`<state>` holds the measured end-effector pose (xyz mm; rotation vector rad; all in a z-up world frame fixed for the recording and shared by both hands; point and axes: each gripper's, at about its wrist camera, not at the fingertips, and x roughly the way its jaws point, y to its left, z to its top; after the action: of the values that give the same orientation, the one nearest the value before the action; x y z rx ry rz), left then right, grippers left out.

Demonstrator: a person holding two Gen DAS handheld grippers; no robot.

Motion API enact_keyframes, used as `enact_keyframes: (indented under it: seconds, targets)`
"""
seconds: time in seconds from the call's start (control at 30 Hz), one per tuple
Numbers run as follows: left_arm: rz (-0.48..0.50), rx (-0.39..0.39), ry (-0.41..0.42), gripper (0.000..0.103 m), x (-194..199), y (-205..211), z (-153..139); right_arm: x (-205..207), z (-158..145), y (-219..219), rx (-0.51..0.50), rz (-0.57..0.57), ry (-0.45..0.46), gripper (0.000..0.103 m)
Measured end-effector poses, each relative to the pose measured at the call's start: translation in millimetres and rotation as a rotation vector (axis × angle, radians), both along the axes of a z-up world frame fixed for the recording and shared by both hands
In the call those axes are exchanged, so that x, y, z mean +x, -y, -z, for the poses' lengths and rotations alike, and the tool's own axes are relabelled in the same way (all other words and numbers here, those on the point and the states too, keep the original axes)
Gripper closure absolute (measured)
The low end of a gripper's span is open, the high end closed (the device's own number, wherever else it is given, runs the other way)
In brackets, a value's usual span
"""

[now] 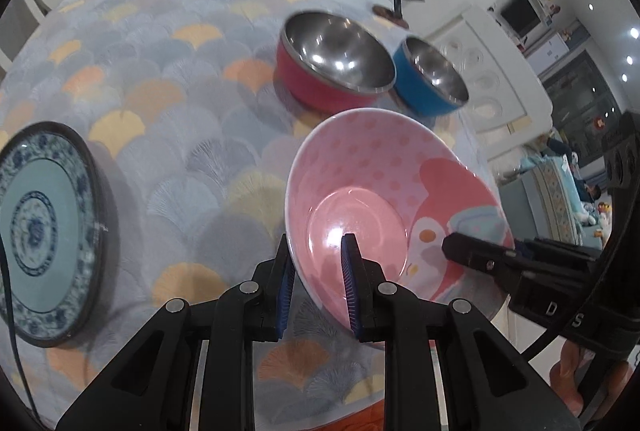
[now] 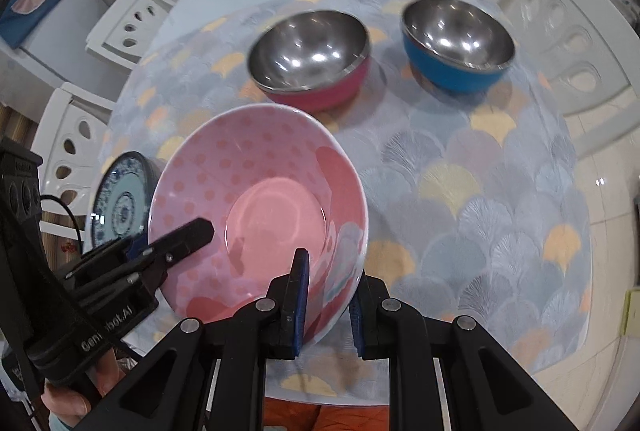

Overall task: Organize plates and bowls
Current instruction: 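Lift the pink bowl and carry it beside the steel bowls, then lower the pink bowl onto the cloth and open both grippers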

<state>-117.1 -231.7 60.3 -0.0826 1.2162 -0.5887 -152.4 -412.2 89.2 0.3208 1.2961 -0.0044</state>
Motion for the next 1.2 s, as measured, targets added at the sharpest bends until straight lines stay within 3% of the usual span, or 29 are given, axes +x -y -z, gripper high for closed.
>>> enact_keyframes:
  seconds: [0.33,0.87,1.2]
  targets:
    - [0.019,0.024,-0.024,0.084,1.2,16.9,23.9,0.8,27.4,14.0,-0.031,0.017,-0.026,0.086]
    - [0.051,0.019,-0.031,0.084,-6.0,16.1,16.1,1.6,31.2,24.4,-0.005,0.039,-0.045,0.086]
    - [-0.031,-0.042,0.015,0.083,-2.7,-21.2,-24.4,-3.9,-16.9,38.9,-0.033,0.066,0.039,0.086]
